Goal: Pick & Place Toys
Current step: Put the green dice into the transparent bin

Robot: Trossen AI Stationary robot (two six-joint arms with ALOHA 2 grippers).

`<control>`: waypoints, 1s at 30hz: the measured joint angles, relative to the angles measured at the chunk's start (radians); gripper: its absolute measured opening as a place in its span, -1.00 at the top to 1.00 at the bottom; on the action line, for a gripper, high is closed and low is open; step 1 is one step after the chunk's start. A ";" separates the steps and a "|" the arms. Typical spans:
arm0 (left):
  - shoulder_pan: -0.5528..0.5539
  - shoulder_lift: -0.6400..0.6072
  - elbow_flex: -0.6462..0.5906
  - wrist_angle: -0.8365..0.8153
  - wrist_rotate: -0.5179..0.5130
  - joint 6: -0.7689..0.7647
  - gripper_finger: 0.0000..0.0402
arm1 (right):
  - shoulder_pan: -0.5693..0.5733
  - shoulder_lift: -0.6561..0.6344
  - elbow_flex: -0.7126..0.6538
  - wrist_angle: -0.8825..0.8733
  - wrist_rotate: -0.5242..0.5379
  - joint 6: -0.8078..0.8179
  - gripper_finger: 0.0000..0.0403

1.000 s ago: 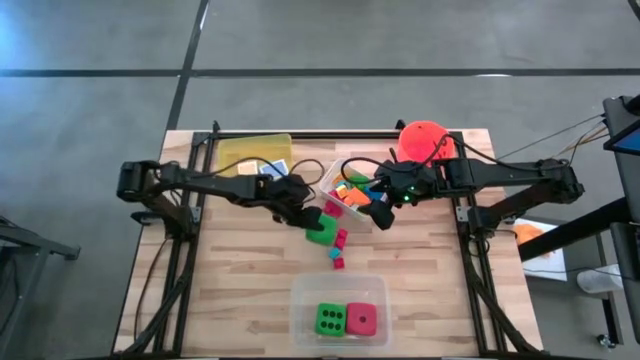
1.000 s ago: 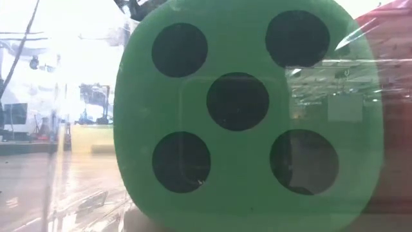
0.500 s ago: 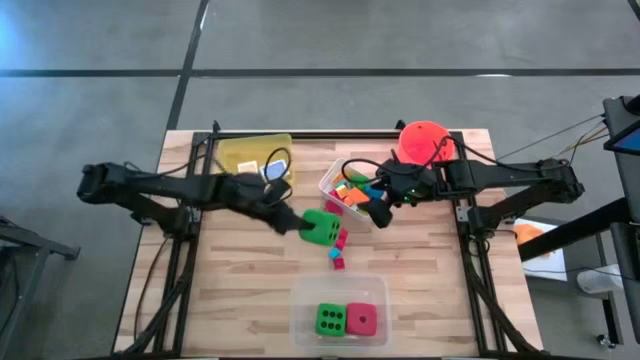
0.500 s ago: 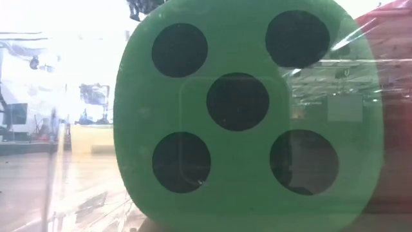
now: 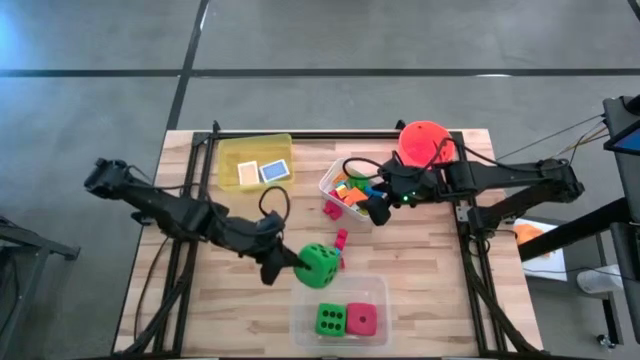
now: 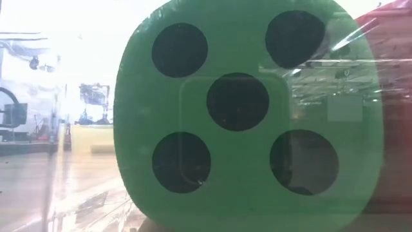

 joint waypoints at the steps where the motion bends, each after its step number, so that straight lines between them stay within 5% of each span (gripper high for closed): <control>1: -0.010 0.012 0.004 0.019 0.000 -0.015 0.96 | 0.009 0.000 0.000 0.000 0.013 0.008 -0.84; 13: -0.061 0.204 0.102 0.080 0.152 -0.017 0.99 | 0.141 0.000 0.000 0.000 0.169 0.117 -0.84; 23: -0.060 0.374 0.344 -0.268 0.244 0.119 0.99 | 0.204 0.000 0.000 -0.001 0.190 0.157 -0.84; 30: -0.042 0.414 0.383 -0.278 0.315 0.127 0.99 | 0.238 0.000 -0.001 -0.002 0.195 0.186 -0.84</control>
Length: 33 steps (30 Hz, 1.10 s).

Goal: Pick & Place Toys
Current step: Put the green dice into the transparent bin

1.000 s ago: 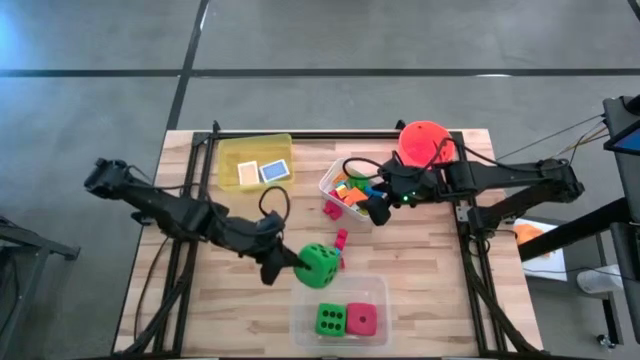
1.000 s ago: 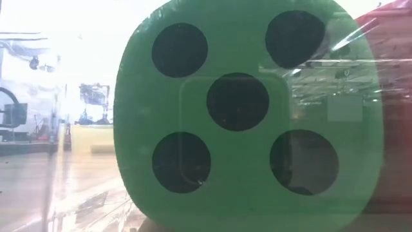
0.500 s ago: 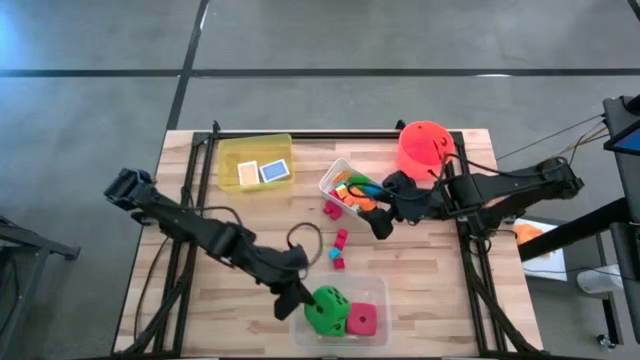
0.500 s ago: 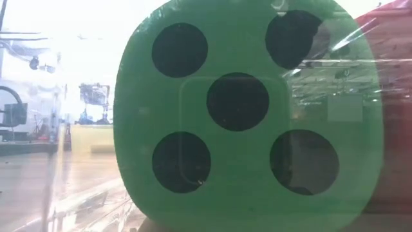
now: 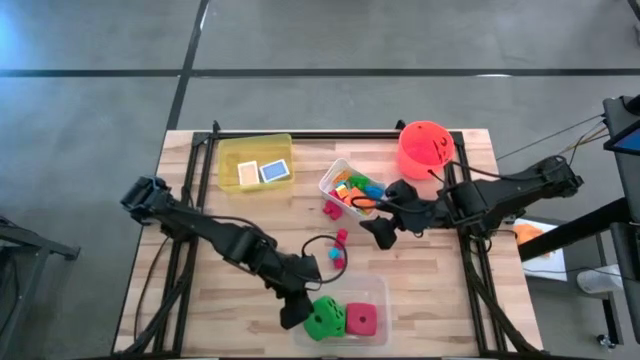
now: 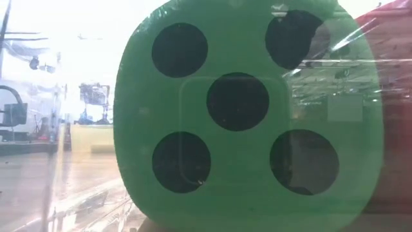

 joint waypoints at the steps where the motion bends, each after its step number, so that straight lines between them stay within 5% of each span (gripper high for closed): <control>1: 0.007 0.005 0.000 -0.003 0.010 -0.006 0.99 | 0.005 0.000 0.000 0.000 0.000 0.004 -0.84; 33: 0.039 0.062 -0.027 0.001 -0.009 0.013 1.00 | 0.025 0.000 -0.001 0.000 0.004 0.003 -0.84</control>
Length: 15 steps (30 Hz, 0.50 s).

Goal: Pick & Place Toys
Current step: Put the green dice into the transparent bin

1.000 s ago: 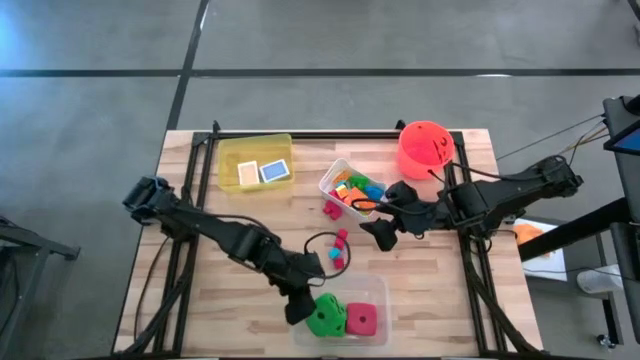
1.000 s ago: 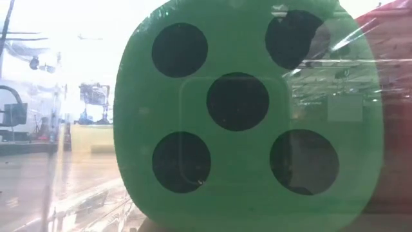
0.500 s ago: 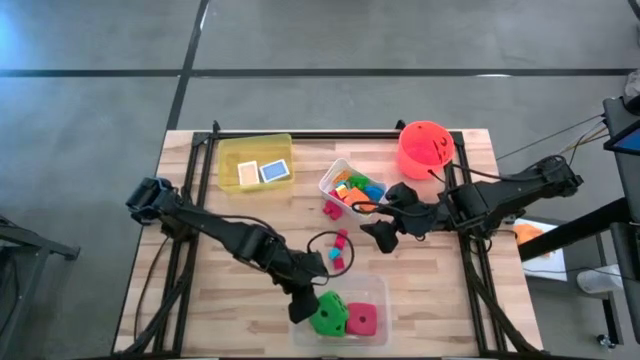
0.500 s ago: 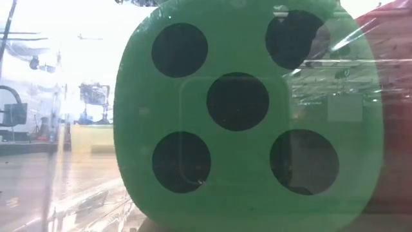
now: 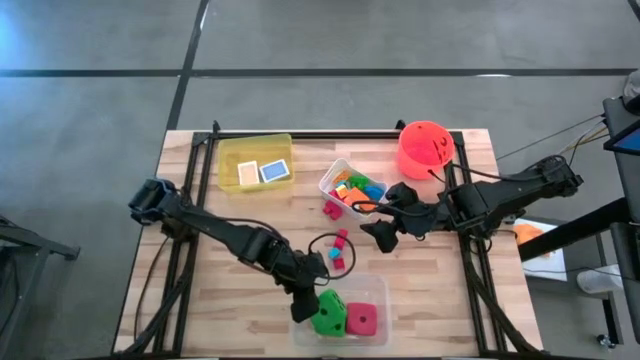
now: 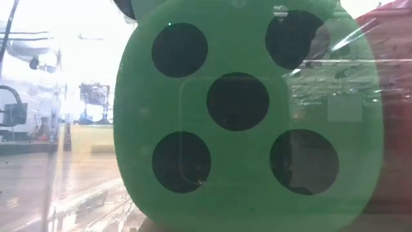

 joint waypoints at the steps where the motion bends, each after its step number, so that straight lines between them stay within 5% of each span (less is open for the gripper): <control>1: 0.000 0.000 -0.003 0.005 0.000 0.000 1.00 | 0.000 0.000 0.000 0.000 0.000 0.000 -0.84; 15: 0.000 0.000 -0.027 0.007 0.000 -0.012 1.00 | 0.000 0.000 0.000 0.000 0.000 0.000 -0.84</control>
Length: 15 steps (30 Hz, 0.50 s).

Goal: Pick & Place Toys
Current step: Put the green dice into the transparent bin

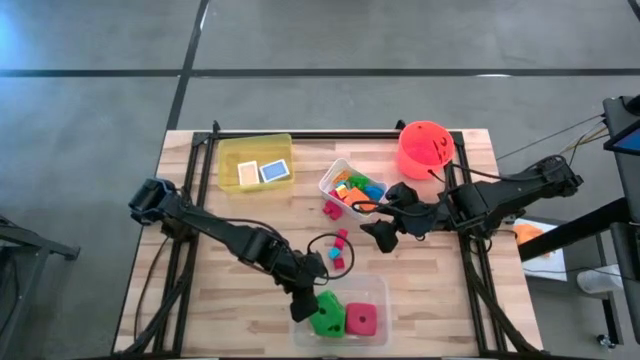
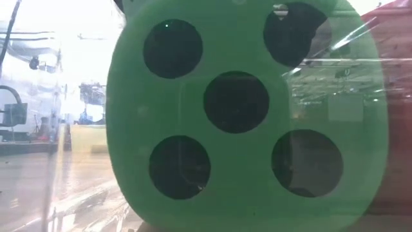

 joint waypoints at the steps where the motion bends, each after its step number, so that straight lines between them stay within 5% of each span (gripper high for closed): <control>1: 0.000 0.000 0.000 0.000 0.000 0.000 1.00 | 0.000 0.000 0.000 0.000 0.000 0.000 -0.84; 15: 0.000 0.000 0.000 0.012 0.000 0.000 1.00 | 0.000 0.000 0.000 0.000 -0.007 0.000 -0.84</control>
